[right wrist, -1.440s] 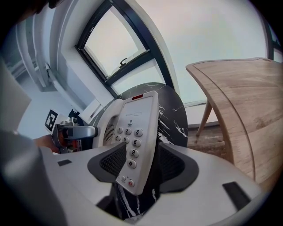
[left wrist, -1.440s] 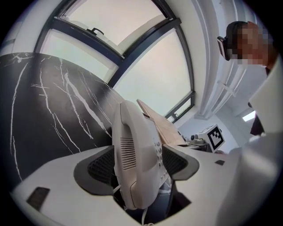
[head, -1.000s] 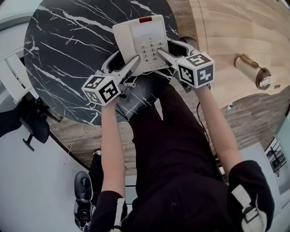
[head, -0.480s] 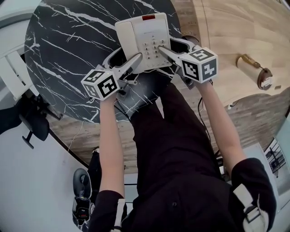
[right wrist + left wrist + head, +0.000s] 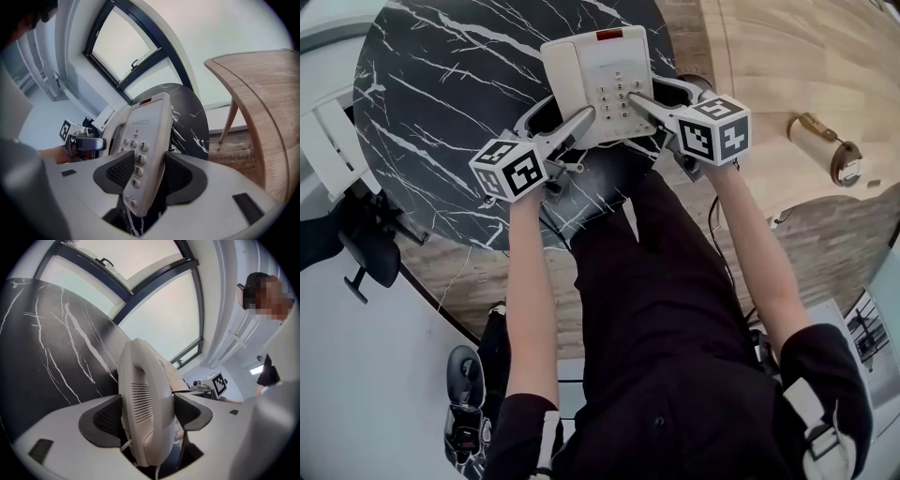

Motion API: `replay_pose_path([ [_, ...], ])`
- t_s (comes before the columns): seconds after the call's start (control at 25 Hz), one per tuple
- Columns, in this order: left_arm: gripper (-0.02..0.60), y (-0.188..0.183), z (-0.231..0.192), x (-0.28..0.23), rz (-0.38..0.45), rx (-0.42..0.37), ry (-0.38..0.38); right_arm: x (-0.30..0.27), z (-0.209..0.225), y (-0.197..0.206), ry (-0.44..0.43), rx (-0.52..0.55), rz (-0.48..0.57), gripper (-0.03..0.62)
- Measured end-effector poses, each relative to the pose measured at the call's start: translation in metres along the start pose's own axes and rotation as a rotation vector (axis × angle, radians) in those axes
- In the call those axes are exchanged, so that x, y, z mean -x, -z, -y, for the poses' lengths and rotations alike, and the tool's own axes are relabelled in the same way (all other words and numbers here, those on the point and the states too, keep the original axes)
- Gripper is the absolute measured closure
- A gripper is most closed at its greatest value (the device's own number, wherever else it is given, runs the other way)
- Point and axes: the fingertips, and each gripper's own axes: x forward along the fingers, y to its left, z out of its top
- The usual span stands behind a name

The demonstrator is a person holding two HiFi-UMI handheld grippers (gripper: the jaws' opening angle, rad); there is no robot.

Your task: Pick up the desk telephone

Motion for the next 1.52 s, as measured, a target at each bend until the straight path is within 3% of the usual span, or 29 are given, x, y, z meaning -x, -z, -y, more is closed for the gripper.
replay_pose_path([
  [0.52,0.244,0.000,0.004,0.004,0.024,-0.007,-0.077,0.000,-0.003,0.000,0.082,-0.015,-0.033,0.387],
  [0.8,0.245,-0.011,0.017,0.020,0.092,0.015,-0.111,0.010,-0.019,-0.016,0.069,0.015,-0.005,0.390],
  [1.16,0.249,-0.034,0.040,0.049,0.157,-0.005,-0.148,0.028,-0.052,-0.055,0.059,0.113,0.046,0.393],
  [1.52,0.250,-0.088,0.064,0.079,0.297,-0.066,-0.168,0.046,-0.087,-0.118,0.022,0.201,0.143,0.398],
])
